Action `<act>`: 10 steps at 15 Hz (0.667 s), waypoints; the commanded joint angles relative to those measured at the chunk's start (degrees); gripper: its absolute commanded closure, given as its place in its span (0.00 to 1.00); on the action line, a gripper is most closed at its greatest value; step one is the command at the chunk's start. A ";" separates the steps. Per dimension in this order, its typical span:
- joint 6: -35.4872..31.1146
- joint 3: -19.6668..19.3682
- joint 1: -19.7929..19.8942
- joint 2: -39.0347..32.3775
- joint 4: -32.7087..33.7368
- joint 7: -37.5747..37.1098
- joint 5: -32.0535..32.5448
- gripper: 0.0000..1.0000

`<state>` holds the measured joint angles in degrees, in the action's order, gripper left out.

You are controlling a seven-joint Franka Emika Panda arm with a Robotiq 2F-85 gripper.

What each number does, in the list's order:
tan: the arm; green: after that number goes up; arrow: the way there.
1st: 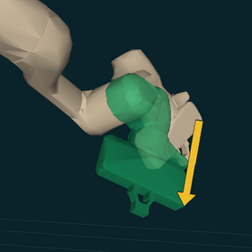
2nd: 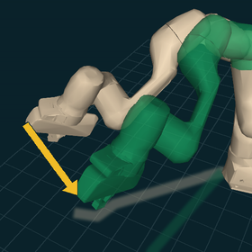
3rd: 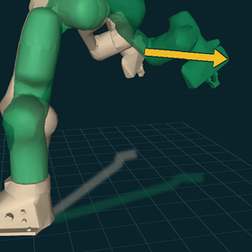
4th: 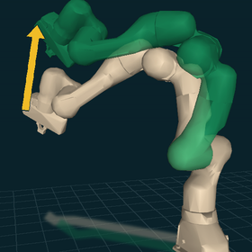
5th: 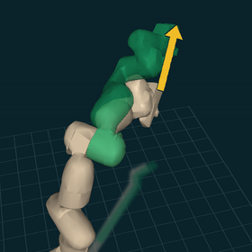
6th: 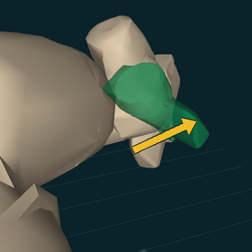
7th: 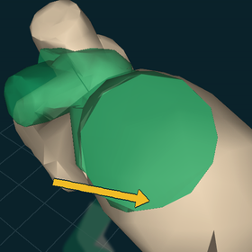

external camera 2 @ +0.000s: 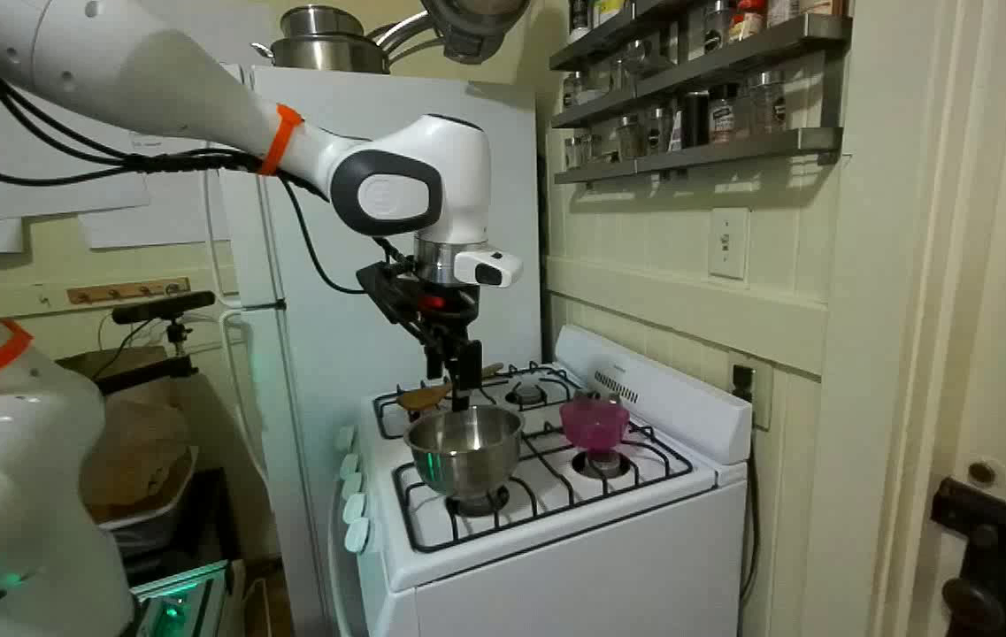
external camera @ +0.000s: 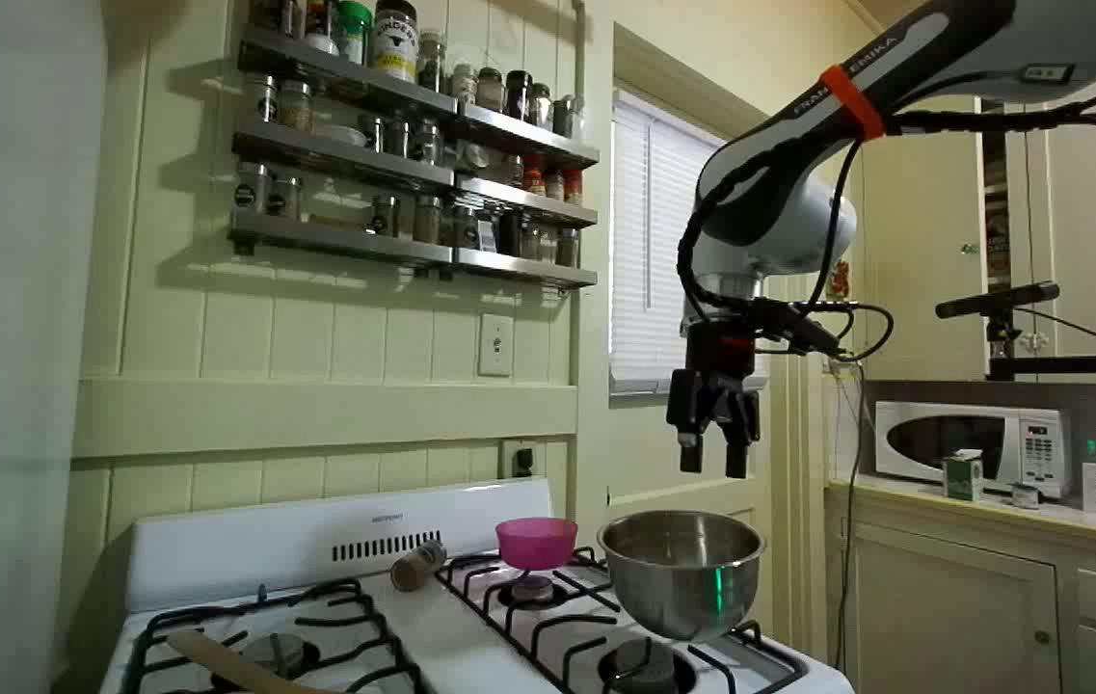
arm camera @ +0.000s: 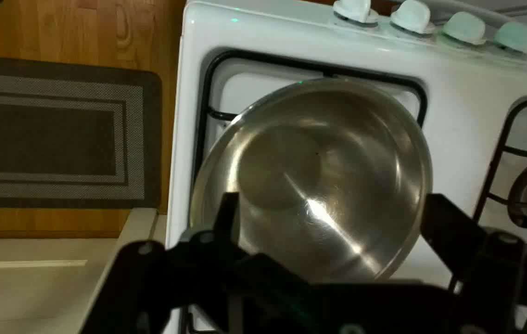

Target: Flip the switch on the wall

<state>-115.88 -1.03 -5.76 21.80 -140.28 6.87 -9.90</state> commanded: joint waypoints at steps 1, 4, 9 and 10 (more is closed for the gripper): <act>0.15 0.55 0.61 -0.02 0.09 0.19 -0.20 0.00; 0.15 0.55 0.61 -0.02 0.09 0.19 -0.20 0.00; -5.48 2.19 1.11 -1.80 2.35 -3.03 1.21 0.00; -8.28 2.97 1.59 -2.39 2.86 -4.36 2.83 0.00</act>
<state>-119.05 -0.23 -5.27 21.41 -139.45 5.94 -9.57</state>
